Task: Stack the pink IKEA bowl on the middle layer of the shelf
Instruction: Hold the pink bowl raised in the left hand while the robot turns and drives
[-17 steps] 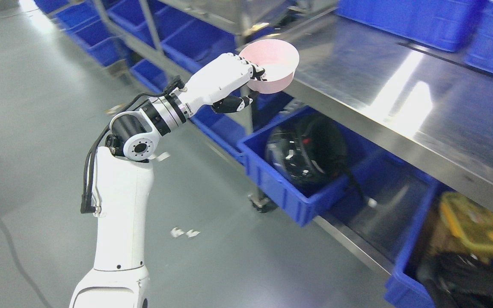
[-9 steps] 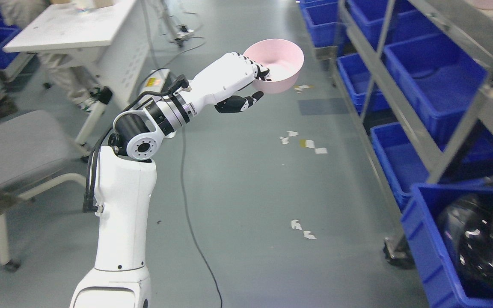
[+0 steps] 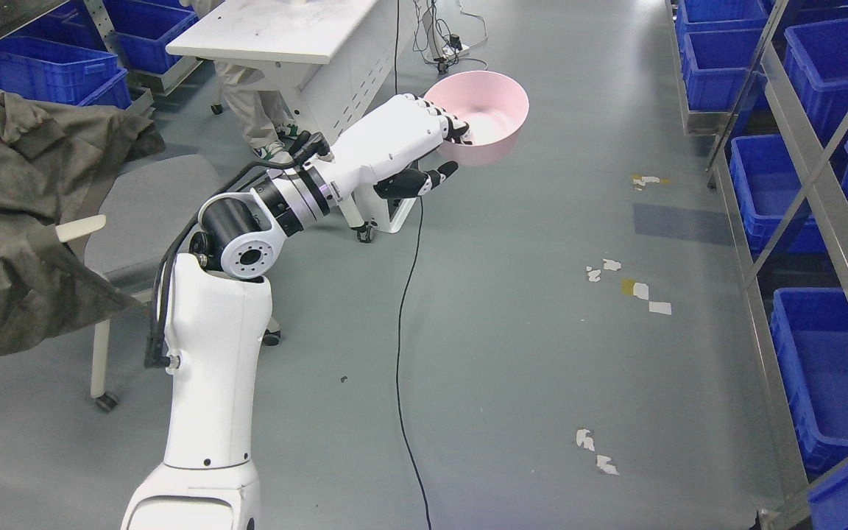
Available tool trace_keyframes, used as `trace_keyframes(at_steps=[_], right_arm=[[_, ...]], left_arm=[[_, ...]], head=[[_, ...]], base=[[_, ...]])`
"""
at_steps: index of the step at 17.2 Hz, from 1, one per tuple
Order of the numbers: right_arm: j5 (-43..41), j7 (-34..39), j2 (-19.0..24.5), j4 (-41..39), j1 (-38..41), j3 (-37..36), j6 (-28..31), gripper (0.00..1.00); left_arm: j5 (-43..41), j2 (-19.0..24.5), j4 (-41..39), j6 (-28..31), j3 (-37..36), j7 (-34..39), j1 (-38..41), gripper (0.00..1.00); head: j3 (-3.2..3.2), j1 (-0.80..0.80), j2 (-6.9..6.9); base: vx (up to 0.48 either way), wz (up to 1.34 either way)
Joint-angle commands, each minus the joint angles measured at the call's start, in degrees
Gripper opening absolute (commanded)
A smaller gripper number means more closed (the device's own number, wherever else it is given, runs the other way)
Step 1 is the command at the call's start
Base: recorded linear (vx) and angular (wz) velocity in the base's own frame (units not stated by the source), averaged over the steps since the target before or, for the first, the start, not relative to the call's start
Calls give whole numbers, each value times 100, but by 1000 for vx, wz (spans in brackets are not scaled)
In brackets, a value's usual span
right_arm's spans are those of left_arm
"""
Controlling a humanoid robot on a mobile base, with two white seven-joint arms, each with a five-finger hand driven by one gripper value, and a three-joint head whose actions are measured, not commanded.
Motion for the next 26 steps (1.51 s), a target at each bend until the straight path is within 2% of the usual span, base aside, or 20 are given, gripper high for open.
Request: trace_keyframes(at_steps=[1, 15, 26], right_arm=[[1, -40, -100, -100, 132, 2, 5, 100], [1, -40, -100, -100, 132, -7, 5, 100], [1, -40, -100, -100, 132, 2, 5, 100]], left_arm=[[0, 100, -20, -10, 132, 2, 9, 1], [0, 100, -20, -37, 123, 19, 62, 1], [18, 100, -11, -81, 96, 46, 62, 1]], head=[[0, 0, 0], [0, 0, 1], [0, 0, 1]], base=[[301, -183], [366, -250], [357, 43]])
